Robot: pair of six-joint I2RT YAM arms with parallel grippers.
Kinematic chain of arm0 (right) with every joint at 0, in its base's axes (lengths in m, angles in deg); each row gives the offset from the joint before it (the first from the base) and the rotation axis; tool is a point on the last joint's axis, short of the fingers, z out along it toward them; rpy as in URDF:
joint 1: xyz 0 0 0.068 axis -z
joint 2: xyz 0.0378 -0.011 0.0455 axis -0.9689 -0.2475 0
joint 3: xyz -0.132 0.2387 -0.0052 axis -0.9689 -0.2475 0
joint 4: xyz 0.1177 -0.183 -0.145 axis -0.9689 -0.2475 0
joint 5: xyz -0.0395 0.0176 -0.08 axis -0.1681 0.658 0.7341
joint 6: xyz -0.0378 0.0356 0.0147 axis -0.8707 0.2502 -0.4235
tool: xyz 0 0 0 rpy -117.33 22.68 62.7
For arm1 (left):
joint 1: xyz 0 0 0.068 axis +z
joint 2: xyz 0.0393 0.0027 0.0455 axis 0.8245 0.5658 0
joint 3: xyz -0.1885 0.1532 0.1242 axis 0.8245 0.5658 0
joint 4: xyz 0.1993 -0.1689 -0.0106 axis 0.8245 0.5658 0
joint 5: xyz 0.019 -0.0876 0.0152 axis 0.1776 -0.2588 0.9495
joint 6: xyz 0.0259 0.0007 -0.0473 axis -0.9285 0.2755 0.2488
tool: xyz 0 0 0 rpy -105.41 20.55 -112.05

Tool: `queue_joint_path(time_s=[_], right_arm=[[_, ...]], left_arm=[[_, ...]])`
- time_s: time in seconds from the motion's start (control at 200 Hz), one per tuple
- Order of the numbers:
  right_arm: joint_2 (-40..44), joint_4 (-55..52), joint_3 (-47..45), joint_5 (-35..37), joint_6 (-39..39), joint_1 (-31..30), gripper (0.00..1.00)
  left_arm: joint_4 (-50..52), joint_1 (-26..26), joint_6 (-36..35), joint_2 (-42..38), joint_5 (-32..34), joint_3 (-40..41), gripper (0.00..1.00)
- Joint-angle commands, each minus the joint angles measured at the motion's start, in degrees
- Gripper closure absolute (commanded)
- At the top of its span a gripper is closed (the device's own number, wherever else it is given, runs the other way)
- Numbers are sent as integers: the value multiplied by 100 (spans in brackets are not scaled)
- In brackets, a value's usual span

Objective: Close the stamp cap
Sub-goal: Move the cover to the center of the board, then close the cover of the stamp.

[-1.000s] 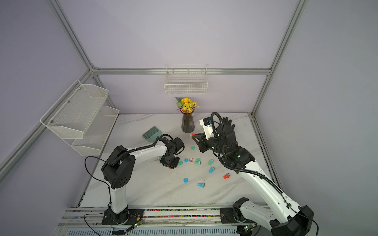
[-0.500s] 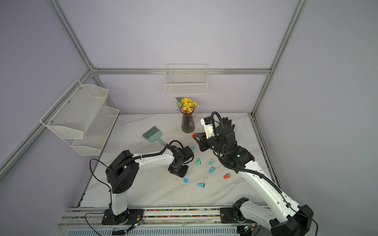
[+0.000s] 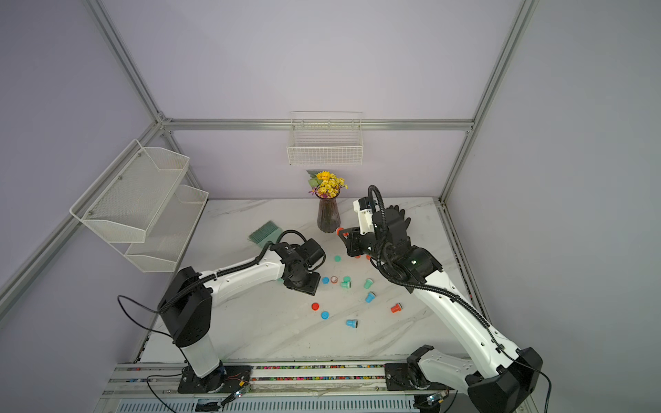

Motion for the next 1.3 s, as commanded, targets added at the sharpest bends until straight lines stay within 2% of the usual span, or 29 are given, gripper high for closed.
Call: queue_joint_path(time_s=[0.0,0.155,0.385,0.61,0.735,0.82,1.055,1.3], right_arm=[[-314,-560,14,194,718,-305,100],[-862,-865,63,650,963,-1113,100],[-2137,-1429,471,1047,1184,-2044,100],[-3009,-1727,681,1162,1309,-2443,100],[-3336,-1808,739,1198,1342,-2477,100],[-3518,-1818,757,1342,1342,-2532,100],[-4086,-2295,1114,1810,1240,-2744,100],[-4220,-2386,1210,1894,1248,-2802,100]], left_arm=[[-127,553,-297,-487,-137,122,43],[-293,1491,-620,-762,-589,282,42],[-477,2651,-1228,-812,-829,425,42],[-624,3645,-1747,-743,-1073,405,42],[-726,4057,-1693,-756,-1290,496,42],[-864,4216,-1615,-820,-1457,625,42],[-845,4280,-1633,-851,-1346,696,41],[-842,4292,-1658,-838,-1371,678,42]])
